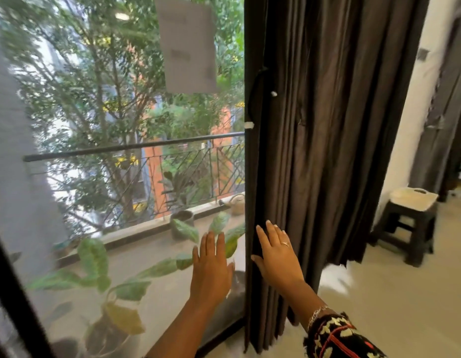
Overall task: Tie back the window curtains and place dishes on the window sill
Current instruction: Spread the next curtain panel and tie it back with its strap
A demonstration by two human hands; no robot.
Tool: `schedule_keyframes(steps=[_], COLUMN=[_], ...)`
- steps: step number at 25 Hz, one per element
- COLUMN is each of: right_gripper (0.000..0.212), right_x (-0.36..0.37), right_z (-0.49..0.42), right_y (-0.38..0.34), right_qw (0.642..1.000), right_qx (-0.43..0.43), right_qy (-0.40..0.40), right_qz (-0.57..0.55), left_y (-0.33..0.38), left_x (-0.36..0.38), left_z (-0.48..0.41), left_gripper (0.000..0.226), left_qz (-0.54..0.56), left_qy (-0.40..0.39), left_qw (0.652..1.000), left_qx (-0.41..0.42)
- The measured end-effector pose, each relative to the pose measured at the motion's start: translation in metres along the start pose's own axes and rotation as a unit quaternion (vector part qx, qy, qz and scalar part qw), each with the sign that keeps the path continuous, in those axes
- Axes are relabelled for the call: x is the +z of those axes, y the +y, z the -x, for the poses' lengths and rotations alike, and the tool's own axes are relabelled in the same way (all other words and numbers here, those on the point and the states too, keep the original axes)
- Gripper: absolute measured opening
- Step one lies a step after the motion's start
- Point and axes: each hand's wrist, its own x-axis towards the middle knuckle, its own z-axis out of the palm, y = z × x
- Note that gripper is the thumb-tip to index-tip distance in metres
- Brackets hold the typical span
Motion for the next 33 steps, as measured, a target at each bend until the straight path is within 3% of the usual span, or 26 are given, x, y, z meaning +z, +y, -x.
schedule_keyframes(steps=[10, 19, 28, 33], right_gripper=[0.075, 0.066, 0.060, 0.061], right_x=[-0.033, -0.084, -0.171, -0.227], right_z=[-0.144, -0.291, -0.428, -0.494], right_y=[0.098, 0.143, 0.167, 0.173], right_qw=[0.984, 0.967, 0.926, 0.895], right_qx=[-0.027, -0.044, -0.113, -0.162], right_qy=[0.140, 0.230, 0.350, 0.411], right_qz=[0.102, 0.104, 0.083, 0.061], left_y=[0.067, 0.100, 0.130, 0.154], left_x=[0.013, -0.032, -0.128, -0.193], left_z=[-0.188, -0.341, -0.464, -0.535], left_gripper=[0.067, 0.066, 0.051, 0.045], left_qz=[0.066, 0.031, -0.053, -0.072], left_qy=[0.107, 0.235, 0.394, 0.471], left_qw=[0.989, 0.959, 0.891, 0.859], left_qx=[0.079, 0.152, 0.218, 0.189])
